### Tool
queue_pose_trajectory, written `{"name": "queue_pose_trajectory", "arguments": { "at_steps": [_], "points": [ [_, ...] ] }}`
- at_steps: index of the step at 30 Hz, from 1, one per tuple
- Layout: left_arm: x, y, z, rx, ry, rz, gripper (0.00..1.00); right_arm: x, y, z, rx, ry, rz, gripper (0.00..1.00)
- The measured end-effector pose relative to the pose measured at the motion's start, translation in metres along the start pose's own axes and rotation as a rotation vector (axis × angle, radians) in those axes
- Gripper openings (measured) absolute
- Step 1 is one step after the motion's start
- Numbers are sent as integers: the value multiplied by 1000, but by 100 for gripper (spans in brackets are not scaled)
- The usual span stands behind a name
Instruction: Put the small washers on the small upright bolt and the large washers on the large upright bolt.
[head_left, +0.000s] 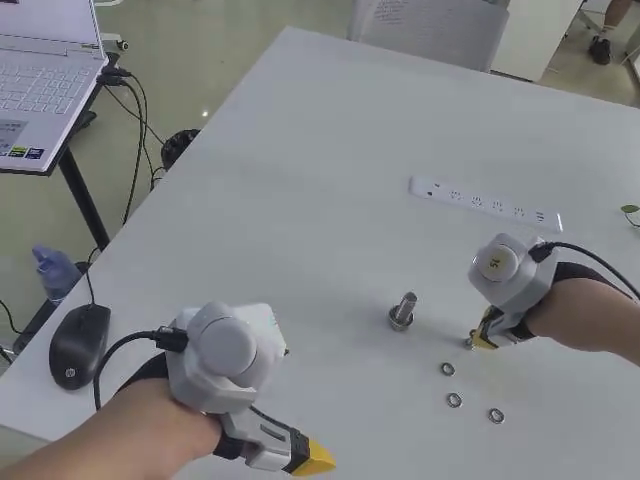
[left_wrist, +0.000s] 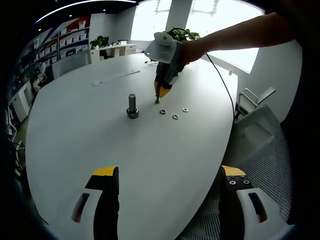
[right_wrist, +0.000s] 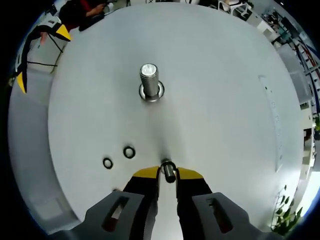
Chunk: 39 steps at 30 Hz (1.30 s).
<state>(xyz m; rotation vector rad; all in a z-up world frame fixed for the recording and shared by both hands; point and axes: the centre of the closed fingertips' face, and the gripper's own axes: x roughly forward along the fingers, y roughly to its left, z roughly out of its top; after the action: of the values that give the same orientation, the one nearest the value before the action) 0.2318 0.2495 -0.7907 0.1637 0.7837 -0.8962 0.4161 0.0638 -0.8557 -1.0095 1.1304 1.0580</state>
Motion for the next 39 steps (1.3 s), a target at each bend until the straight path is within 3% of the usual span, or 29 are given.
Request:
{"name": "queue_pose_trajectory", "arguments": {
  "at_steps": [12, 33, 39],
  "points": [
    [-2, 0, -1, -11, 4, 3, 82, 9, 11, 1, -12, 8, 16, 13],
    [-2, 0, -5, -6, 25, -2, 78, 9, 11, 5, -8, -2, 17, 14],
    [-5, 1, -9, -6, 30, 1, 78, 7, 11, 7, -27, -19, 17, 25]
  ]
}}
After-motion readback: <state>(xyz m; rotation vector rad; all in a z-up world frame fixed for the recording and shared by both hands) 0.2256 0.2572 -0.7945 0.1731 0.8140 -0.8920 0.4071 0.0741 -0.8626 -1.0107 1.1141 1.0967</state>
